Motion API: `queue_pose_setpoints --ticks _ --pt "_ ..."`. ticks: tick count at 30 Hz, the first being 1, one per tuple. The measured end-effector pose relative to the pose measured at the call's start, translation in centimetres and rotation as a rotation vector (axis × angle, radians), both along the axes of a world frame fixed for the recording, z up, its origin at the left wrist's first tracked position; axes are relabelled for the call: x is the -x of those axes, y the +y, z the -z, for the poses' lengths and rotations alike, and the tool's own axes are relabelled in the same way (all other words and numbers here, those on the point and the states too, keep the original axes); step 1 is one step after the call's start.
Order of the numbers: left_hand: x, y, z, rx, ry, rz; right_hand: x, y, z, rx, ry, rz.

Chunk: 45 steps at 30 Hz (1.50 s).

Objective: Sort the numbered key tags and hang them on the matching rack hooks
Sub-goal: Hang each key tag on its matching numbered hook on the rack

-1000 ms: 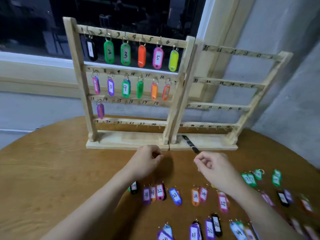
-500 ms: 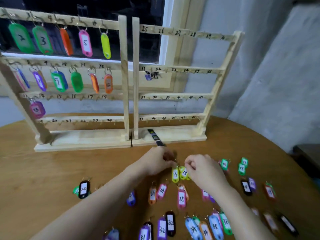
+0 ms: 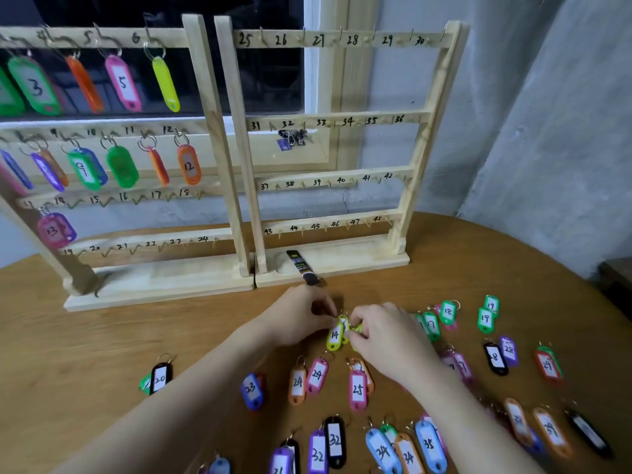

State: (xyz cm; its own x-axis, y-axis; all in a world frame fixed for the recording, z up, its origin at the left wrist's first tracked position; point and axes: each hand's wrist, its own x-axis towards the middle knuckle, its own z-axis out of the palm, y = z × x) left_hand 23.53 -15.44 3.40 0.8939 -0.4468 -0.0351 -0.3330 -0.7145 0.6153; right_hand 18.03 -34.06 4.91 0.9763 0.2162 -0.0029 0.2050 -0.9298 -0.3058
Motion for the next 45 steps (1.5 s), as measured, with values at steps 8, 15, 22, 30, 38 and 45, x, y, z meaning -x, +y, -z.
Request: queue_pose_setpoints --ticks 8,15,22,30,38,45 --pt "0.2 0.8 -0.2 -0.034 -0.026 0.010 -0.2 0.4 0.4 -0.019 -0.024 0.026" --pt "1.0 -0.2 -0.2 -0.040 -0.017 -0.050 -1.0 1.0 -0.2 -0.022 -0.058 0.024" --pt "0.8 0.3 -0.6 -0.077 0.017 -0.067 -2.1 1.9 -0.2 0.001 -0.033 0.025" --pt "1.0 1.5 -0.8 -0.084 -0.015 -0.017 -2.9 2.5 -0.4 0.007 0.026 0.031" --pt "1.6 4.9 -1.6 0.017 -0.050 -0.129 -2.7 4.3 -0.2 -0.025 0.059 0.050" --pt "4.4 9.9 -2.7 0.243 -0.098 -0.241 -2.9 7.1 -0.2 -0.064 -0.042 0.011"
